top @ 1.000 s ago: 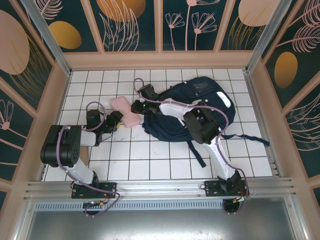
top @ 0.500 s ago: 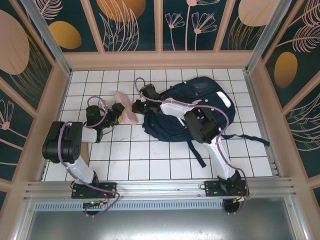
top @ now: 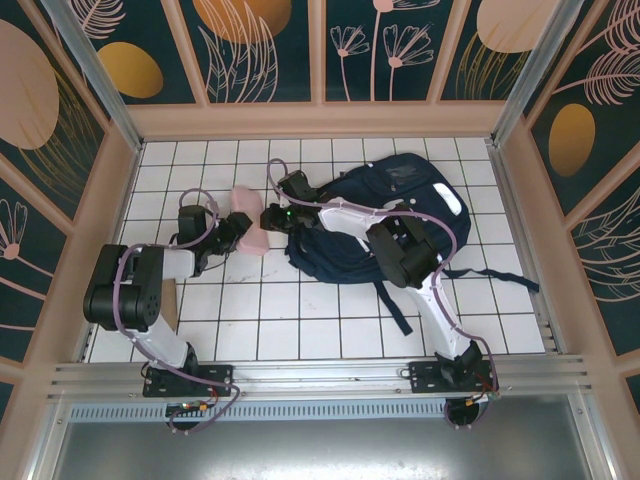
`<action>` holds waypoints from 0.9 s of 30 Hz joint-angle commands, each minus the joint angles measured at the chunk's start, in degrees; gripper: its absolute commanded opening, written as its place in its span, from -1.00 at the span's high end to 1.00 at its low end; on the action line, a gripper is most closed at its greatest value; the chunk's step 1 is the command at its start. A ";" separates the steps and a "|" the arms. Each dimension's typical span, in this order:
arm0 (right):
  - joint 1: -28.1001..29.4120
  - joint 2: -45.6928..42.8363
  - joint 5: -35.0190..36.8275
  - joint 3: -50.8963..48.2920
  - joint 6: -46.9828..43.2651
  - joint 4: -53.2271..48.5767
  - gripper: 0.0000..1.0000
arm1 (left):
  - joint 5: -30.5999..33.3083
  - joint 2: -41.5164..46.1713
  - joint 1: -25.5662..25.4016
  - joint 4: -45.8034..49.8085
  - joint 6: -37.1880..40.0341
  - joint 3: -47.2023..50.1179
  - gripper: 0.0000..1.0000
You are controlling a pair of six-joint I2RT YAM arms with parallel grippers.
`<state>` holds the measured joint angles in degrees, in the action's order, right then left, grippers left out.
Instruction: Pack books, pencil case, and school supplies into a backpack
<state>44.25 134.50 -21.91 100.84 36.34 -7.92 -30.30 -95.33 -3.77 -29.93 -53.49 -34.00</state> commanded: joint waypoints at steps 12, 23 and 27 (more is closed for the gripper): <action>-0.11 -17.14 20.42 1.57 -15.86 -23.91 0.12 | 1.45 7.51 -0.36 7.49 5.14 -1.10 0.42; -0.66 -26.37 32.67 -10.44 -26.92 -30.49 0.01 | -0.91 12.12 -0.36 4.99 1.17 0.49 0.42; -0.68 -25.45 33.22 -13.03 -27.56 -29.67 0.00 | -1.01 14.22 -0.36 5.70 0.80 0.74 0.42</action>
<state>43.55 108.25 8.84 89.12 11.51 -35.46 -29.76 -83.64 -3.77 -22.39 -51.75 -33.69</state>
